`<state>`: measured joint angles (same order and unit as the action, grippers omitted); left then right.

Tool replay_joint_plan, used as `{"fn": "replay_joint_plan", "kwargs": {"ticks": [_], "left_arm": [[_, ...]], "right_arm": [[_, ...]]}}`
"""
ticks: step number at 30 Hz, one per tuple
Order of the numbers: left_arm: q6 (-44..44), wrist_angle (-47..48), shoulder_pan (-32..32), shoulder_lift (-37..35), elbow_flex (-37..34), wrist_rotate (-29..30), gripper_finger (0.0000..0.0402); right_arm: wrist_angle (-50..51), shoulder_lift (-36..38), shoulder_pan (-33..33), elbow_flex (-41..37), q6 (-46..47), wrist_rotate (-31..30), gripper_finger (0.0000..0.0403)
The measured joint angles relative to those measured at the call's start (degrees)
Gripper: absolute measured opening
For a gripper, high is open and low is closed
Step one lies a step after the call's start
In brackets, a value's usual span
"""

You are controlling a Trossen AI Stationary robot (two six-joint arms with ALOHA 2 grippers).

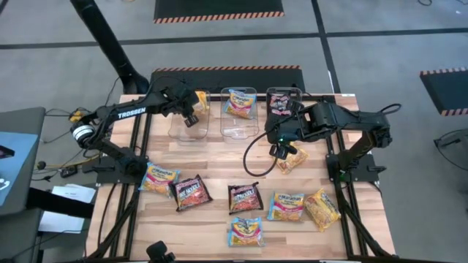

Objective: Sort Maruchan noodles
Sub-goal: Put the yellow noodle pack into the left transparent bin, then put the black noodle pack into the right transparent bin

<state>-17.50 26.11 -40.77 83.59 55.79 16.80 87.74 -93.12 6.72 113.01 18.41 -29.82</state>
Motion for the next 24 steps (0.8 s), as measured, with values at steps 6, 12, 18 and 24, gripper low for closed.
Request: {"fn": "replay_joint_plan", "kwargs": {"ticks": [6, 12, 18, 24], "left_arm": [[0.03, 0.04, 0.0, 0.0, 0.0, -0.07, 0.0101], [1.34, 0.04, 0.0, 0.0, 0.0, -0.08, 0.0122], [2.19, 1.28, 0.0, 0.0, 0.34, -0.11, 0.0123], [4.94, 11.28, 0.49, 0.0, 5.63, -3.52, 0.0123]], "right_arm": [[0.04, 0.0, 0.0, 0.01, 1.08, 0.0, 0.0119], [0.04, 0.0, 0.0, 0.0, 1.14, 0.01, 0.0119], [0.04, 0.0, 0.0, 0.0, 1.25, 0.02, 0.0119], [0.08, 0.0, 0.0, 0.0, 0.66, 0.04, 0.0119]]}}
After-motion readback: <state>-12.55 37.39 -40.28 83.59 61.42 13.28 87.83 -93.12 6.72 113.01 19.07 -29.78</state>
